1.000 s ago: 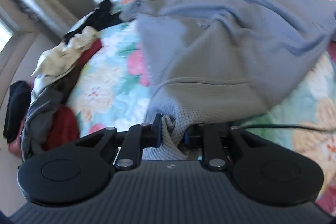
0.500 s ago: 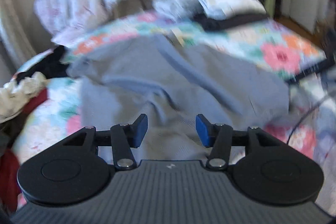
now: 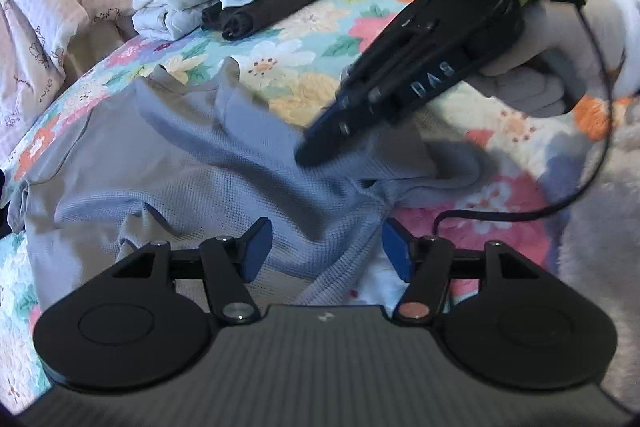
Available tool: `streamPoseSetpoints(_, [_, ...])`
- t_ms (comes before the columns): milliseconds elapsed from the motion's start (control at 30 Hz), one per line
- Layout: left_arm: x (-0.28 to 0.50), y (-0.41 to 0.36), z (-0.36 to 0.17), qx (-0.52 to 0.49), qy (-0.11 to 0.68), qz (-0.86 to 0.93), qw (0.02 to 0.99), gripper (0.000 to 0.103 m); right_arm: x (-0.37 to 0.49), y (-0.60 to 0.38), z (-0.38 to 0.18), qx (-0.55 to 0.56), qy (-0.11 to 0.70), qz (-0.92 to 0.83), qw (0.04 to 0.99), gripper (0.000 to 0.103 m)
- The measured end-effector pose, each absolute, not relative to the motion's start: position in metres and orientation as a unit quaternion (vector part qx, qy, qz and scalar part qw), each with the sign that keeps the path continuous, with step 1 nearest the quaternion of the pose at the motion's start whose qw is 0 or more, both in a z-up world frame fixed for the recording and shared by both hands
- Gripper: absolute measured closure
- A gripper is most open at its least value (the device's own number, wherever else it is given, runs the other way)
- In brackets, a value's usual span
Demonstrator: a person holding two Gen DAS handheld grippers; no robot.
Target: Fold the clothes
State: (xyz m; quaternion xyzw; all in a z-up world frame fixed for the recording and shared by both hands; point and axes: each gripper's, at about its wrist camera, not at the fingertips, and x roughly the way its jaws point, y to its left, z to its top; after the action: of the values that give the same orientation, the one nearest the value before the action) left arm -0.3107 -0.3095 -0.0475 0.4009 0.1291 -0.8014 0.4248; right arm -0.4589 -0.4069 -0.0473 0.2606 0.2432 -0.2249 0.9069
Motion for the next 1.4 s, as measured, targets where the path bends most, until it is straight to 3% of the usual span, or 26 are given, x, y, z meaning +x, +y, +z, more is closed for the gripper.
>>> streamPoseSetpoints(167, [-0.305,-0.340,-0.076,0.413,0.191,-0.772,0.443,0.043,-0.474,-0.412,-0.044,0.279,0.268,-0.213,0.898,0.090])
streamPoseSetpoints(267, [-0.301,-0.352,-0.090,0.418,0.227,-0.759,0.445,0.065,-0.507,-0.416,-0.035,0.294,0.254,-0.236,0.891,0.069])
streamPoseSetpoints(300, [-0.300,-0.350,-0.091,0.417,0.228,-0.760,0.443,0.066,-0.517,-0.418,-0.034,0.291,0.253,-0.249,0.888,0.062])
streamPoseSetpoints(433, [-0.296,-0.341,-0.090,0.415,0.215,-0.766,0.441,0.068,-0.544,-0.430,-0.043,0.289,0.268,-0.287,0.873,0.048])
streamPoseSetpoints(533, [-0.296,-0.341,-0.090,0.417,0.216,-0.761,0.446,0.068,-0.551,-0.441,-0.060,0.314,0.257,-0.283,0.869,0.040])
streamPoseSetpoints(633, [-0.300,-0.343,-0.090,0.426,0.211,-0.754,0.453,0.065,-0.548,-0.452,-0.080,0.369,0.237,-0.267,0.858,0.039])
streamPoseSetpoints(667, [-0.303,-0.343,-0.091,0.436,0.203,-0.749,0.455,0.063,-0.544,-0.452,-0.086,0.386,0.229,-0.256,0.856,0.040])
streamPoseSetpoints(700, [-0.308,-0.342,-0.092,0.450,0.192,-0.743,0.457,0.063,-0.539,-0.451,-0.090,0.391,0.221,-0.248,0.858,0.050])
streamPoseSetpoints(733, [-0.311,-0.341,-0.091,0.454,0.183,-0.743,0.456,0.063,-0.533,-0.447,-0.090,0.384,0.219,-0.240,0.864,0.083])
streamPoseSetpoints(767, [-0.313,-0.338,-0.087,0.447,0.175,-0.753,0.450,0.063,-0.526,-0.442,-0.087,0.363,0.225,-0.236,0.873,0.100])
streamPoseSetpoints(867, [-0.319,-0.332,-0.076,0.432,0.157,-0.775,0.434,0.060,-0.525,-0.426,-0.061,0.298,0.217,-0.258,0.893,0.099])
streamPoseSetpoints(1000, [-0.328,-0.332,-0.068,0.428,0.152,-0.779,0.433,0.058,-0.568,-0.406,-0.009,0.280,0.157,-0.296,0.899,0.099])
streamPoseSetpoints(1100, [-0.329,-0.327,-0.067,0.417,0.166,-0.781,0.435,0.058,-0.604,-0.379,0.016,0.270,0.156,-0.342,0.887,0.099])
streamPoseSetpoints(1400, [-0.327,-0.310,-0.079,0.446,0.169,-0.753,0.453,0.057,-0.600,-0.343,-0.069,0.295,0.323,-0.424,0.793,0.099])
